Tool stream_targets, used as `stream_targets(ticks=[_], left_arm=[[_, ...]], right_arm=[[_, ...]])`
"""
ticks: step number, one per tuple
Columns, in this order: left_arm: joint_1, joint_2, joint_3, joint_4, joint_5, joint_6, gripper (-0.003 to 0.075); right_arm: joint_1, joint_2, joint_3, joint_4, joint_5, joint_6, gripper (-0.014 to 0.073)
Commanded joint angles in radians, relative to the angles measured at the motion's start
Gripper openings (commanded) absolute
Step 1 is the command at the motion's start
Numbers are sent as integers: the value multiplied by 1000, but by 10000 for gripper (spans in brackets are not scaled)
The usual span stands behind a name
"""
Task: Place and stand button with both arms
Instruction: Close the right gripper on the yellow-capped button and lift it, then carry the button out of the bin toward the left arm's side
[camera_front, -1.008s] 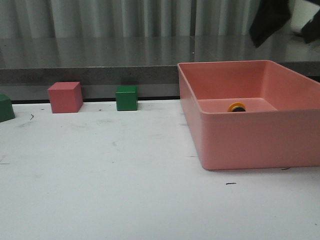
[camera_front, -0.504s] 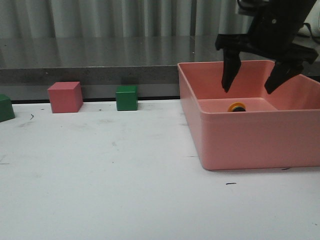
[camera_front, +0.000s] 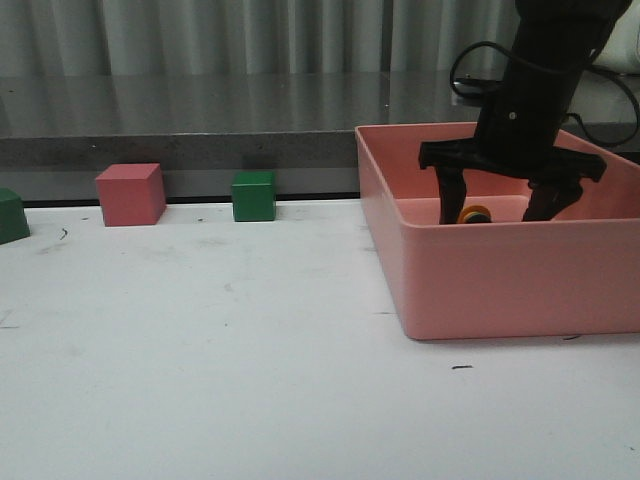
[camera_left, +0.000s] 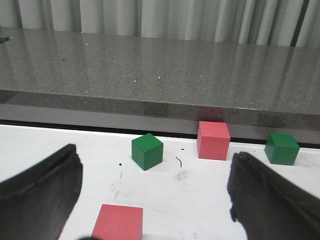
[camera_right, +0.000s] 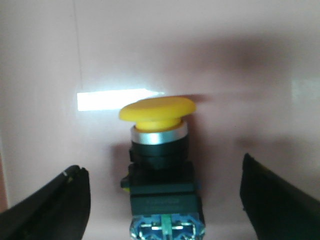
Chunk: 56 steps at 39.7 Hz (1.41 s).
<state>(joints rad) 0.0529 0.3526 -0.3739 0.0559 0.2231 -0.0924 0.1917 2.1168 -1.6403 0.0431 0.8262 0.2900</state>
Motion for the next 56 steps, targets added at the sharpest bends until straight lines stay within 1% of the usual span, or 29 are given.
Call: stream_targets(ticks=[1,3,5,7,11,13,15,24,34,40,45,51,56], left_arm=[[2,15,-40,-2,-86,-4,564],[2,15,-40,-2,-86,-4,564],[2,15,-40,-2,-86,-4,564],[2,15,-40,-2,-86,-4,564],[2,15,-40,-2,-86,-4,564],[2,15,-40,-2,-86,-4,564],[2,15,-40,-2,-86,-4,564],[2,15,-40,-2,-86,-4,564],[2,15,-40,-2,-86,-4,564],[2,15,-40,-2,-86,-4,564],[2,15,-40,-2,-86,-4,564],[2,15,-40,-2,-86,-4,564],[2,15,-40,-2,-86,-4,564]], right_arm=[[-7,-36,-37,-16,-26,4,619],[-7,-32,-41,-16,-21,4,615],[-7,-32,-41,-16,-20,4,584],[-7,-33,-41,-16,-19,4,524],[-7,-34,-41,-16,-8,4,363],[-7,-34,-41,-16,-4,4,304],[-7,-34,-41,-16,-1,4,283],[-7,-77,-43,-16,15,4,287],[-3,-223,-43,-14,45,4,287],[30,-306,-43,-10,69,4,287],[111,-349,-43,-8,70,3,287],[274,-359,-43,7,69,3,287],[401,-351,-43,43,29,3,287]])
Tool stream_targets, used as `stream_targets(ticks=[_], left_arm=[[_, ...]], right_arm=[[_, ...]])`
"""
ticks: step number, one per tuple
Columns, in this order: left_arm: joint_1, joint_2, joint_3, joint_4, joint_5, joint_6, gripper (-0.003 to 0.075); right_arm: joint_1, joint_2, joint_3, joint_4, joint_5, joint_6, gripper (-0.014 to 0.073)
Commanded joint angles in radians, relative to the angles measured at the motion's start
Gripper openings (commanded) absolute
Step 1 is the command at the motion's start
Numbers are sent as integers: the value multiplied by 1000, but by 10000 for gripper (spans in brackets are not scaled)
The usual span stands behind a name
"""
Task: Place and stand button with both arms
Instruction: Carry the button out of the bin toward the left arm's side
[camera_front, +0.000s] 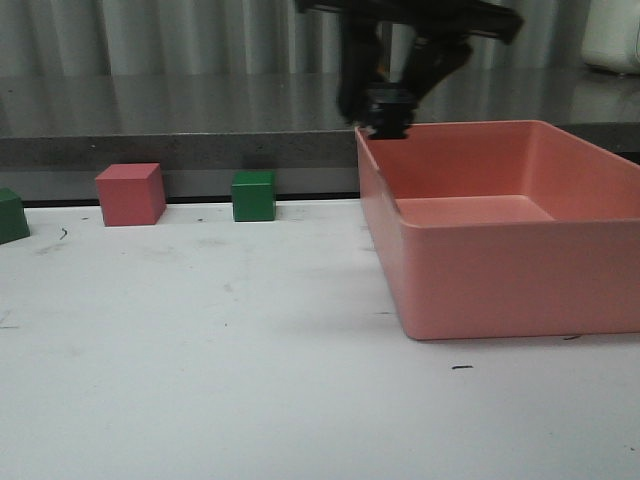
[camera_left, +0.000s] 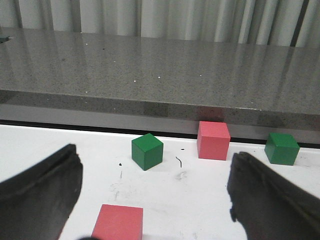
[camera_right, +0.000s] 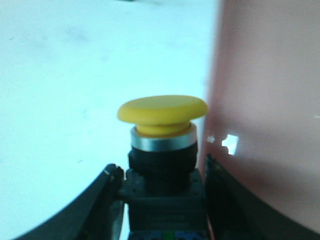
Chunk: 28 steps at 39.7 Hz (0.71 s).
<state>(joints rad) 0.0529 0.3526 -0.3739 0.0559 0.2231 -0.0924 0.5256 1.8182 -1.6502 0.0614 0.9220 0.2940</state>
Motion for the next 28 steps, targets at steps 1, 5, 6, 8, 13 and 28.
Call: stream_targets(ticks=[1,5,6,8,13,28], left_arm=[[2,15,-40,-2,-86,-4,564],[2,15,-40,-2,-86,-4,564],[2,15,-40,-2,-86,-4,564],[2,15,-40,-2,-86,-4,564],[2,15,-40,-2,-86,-4,564],[2,15,-40,-2,-86,-4,564]], right_arm=[[88,-45,-33,29,-80,-1,287],[173,-2,-59,51,-93,-1,287],[186,15,-68,65,-90,-1,287],[215,47,-95,87,-81,-1,287],[270,136,-194,105,-50,-1,287],[230,332,-343,92,8,194,287]])
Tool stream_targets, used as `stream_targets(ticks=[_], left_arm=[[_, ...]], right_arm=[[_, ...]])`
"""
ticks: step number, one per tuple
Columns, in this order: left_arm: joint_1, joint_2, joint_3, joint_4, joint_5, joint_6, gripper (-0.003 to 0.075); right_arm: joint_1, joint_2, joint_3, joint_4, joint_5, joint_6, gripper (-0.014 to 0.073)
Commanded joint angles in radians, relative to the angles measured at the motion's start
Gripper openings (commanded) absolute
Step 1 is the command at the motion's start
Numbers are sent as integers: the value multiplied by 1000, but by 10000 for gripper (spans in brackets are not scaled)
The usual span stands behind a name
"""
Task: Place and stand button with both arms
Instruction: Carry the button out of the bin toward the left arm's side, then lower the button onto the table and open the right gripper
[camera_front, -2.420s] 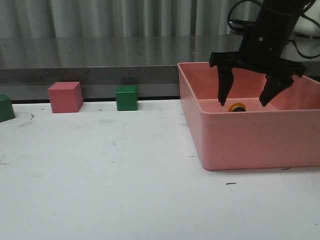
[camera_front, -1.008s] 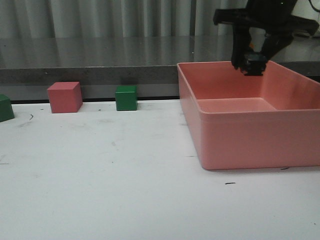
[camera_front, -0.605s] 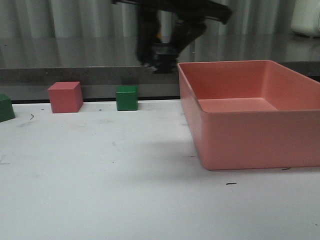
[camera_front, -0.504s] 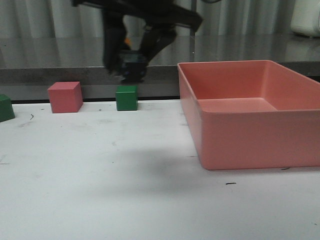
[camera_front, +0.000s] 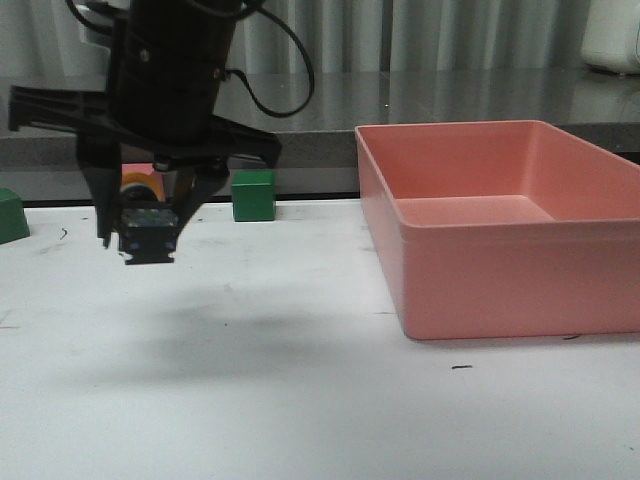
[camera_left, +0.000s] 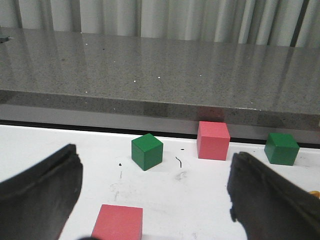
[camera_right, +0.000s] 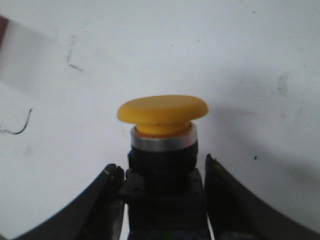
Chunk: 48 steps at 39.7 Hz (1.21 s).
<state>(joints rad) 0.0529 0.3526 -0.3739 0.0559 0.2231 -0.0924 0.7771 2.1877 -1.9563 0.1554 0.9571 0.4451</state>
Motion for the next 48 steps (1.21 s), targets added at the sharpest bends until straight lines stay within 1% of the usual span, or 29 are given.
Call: stream_targets(ticks=[1,9,16,24,26,33,36,40,44,47,48], left_arm=[[2,15,-40,-2,-86,-4,564],[2,15,-40,-2,-86,-4,564],[2,15,-40,-2,-86,-4,564],[2,15,-40,-2,-86,-4,564],[2,15,-40,-2,-86,-4,564],[2,15,-40,-2,-86,-4,564],[2,15,-40,-2,-86,-4,564],[2,15,-40,-2,-86,-4,564],[2,15,-40,-2,-86,-4,564],[2,15,-40,-2,-86,-4,564],[2,15,-40,-2,-86,-4,564]], right_arm=[[-26,-26,-37,-2,-30,51,287],[-29,36,-39,-2,-46,57,287],[-29,74,-42,-19,-27,57,287],[-29,82,-42,-23,-26,57,289],[-29,82,-42,-23,-25,57,308],[-29,82,-56,-23,-13,56,470],[-29,81,-85,-23,19,55,501],[-29,81,-149,-23,89,32,494],[-28,81,-234,-23,199,-15,468],[-28,81,-314,-23,283,-45,416],[-28,81,-344,-23,303,-50,387]])
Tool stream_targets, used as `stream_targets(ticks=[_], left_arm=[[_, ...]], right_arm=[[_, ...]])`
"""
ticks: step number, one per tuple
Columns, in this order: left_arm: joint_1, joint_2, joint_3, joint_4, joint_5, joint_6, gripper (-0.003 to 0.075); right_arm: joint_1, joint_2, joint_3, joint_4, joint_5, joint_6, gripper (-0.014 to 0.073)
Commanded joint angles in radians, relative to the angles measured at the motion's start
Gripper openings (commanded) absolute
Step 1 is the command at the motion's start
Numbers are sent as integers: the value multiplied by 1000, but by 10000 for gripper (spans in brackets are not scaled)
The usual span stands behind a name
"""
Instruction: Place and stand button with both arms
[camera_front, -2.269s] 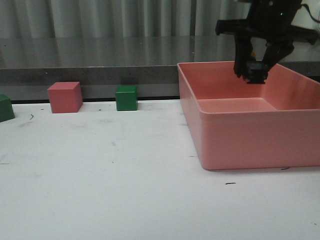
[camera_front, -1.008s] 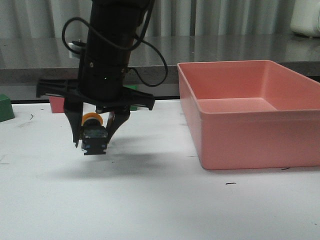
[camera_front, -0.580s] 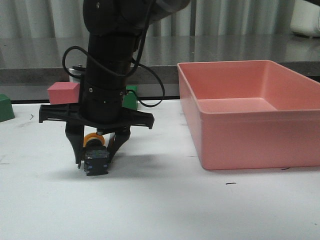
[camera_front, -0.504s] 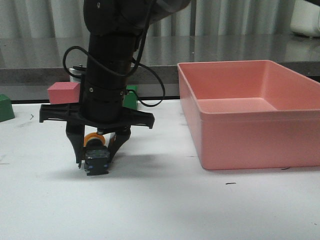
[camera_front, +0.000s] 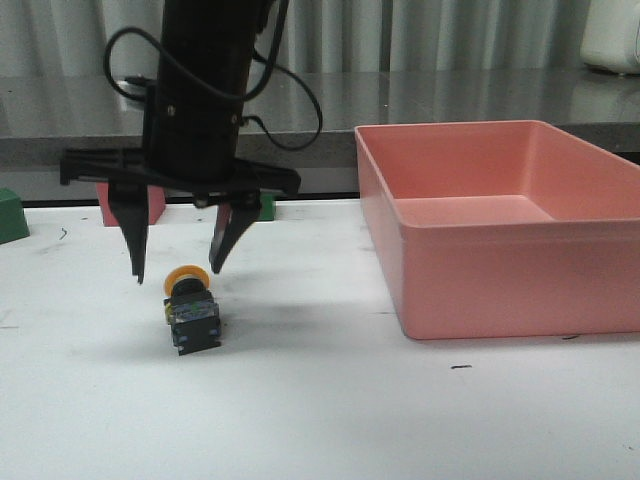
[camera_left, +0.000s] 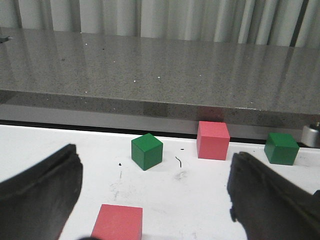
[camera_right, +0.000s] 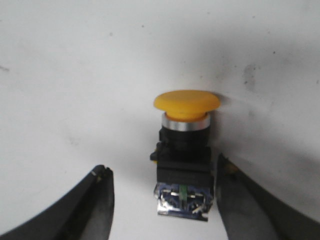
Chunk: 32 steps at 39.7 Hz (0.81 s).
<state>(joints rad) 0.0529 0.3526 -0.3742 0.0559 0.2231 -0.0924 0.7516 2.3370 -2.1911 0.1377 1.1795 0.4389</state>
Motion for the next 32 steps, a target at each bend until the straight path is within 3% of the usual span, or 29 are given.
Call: stream_targets(ticks=[1,11,15,24,32], left_arm=[[2,15,-40,-2,-86,-4,564],[2,15,-40,-2,-86,-4,564],[2,15,-40,-2,-86,-4,564],[2,15,-40,-2,-86,-4,564],[2,15,-40,-2,-86,-4,564]], right_arm=[[-3,-69,-131,-5,104,-46,353],[-3,-69,-302,-10,161,-52,33],[-3,-76,-315,-10,163,-59,-37],[-13,-168,-315,-10,165,-156,-67],[-100,-289,-279,-10,165,-211,-67]])
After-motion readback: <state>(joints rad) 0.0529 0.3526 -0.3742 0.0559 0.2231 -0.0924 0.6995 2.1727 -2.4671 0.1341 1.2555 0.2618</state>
